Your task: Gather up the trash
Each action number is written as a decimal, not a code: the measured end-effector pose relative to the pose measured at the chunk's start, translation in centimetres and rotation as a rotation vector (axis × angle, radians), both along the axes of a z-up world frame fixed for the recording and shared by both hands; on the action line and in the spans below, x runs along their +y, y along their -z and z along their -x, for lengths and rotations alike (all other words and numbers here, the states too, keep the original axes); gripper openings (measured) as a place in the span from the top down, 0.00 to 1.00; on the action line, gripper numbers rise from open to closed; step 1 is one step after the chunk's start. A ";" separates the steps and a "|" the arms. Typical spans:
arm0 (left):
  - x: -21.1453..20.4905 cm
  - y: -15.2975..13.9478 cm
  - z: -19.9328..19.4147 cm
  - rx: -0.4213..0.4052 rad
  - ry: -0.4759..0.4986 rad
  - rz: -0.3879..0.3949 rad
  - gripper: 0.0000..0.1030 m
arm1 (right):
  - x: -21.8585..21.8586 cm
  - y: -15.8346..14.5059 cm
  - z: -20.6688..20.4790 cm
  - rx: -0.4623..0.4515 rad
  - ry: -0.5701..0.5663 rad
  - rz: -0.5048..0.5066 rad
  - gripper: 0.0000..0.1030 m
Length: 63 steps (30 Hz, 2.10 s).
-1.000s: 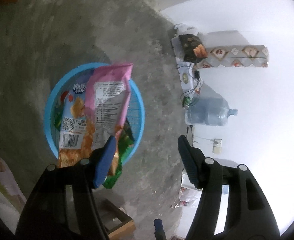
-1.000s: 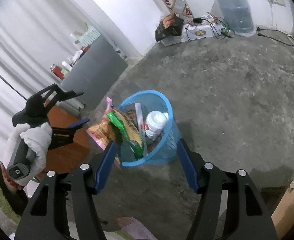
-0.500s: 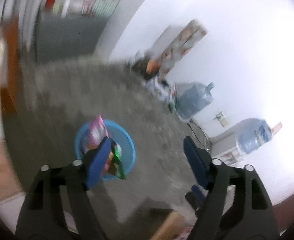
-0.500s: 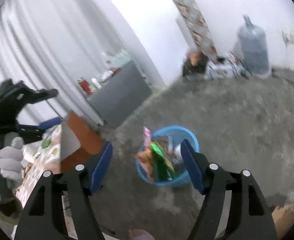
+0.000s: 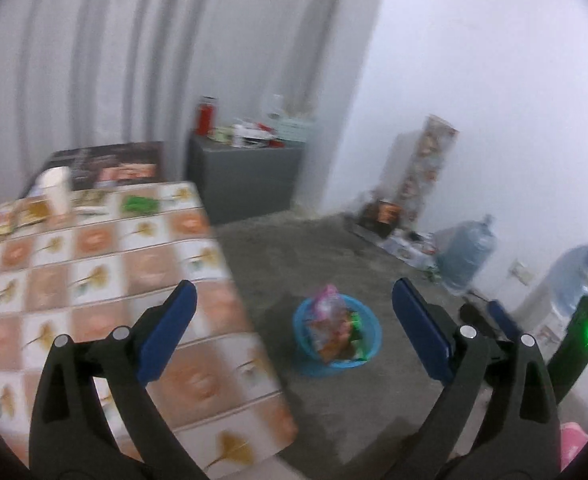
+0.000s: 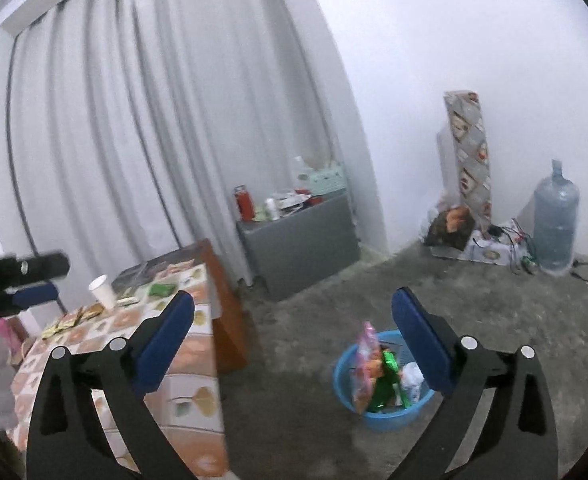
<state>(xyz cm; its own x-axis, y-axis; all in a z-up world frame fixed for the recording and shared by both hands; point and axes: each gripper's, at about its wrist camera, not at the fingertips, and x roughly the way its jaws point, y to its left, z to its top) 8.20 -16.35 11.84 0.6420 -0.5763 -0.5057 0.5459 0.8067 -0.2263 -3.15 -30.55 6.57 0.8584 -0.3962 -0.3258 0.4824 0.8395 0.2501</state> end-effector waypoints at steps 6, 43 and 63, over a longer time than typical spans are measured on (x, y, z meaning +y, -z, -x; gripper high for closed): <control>6.6 2.2 1.5 0.035 -0.215 -0.060 0.09 | 6.4 0.3 -2.6 0.177 -0.088 0.124 0.06; 13.0 11.0 2.2 0.211 -0.467 -0.325 0.09 | 9.8 7.0 -4.1 0.663 -0.137 0.014 0.06; 11.0 9.6 3.5 0.173 -0.433 -0.332 0.09 | 7.7 6.1 -2.3 0.621 -0.091 -0.014 0.06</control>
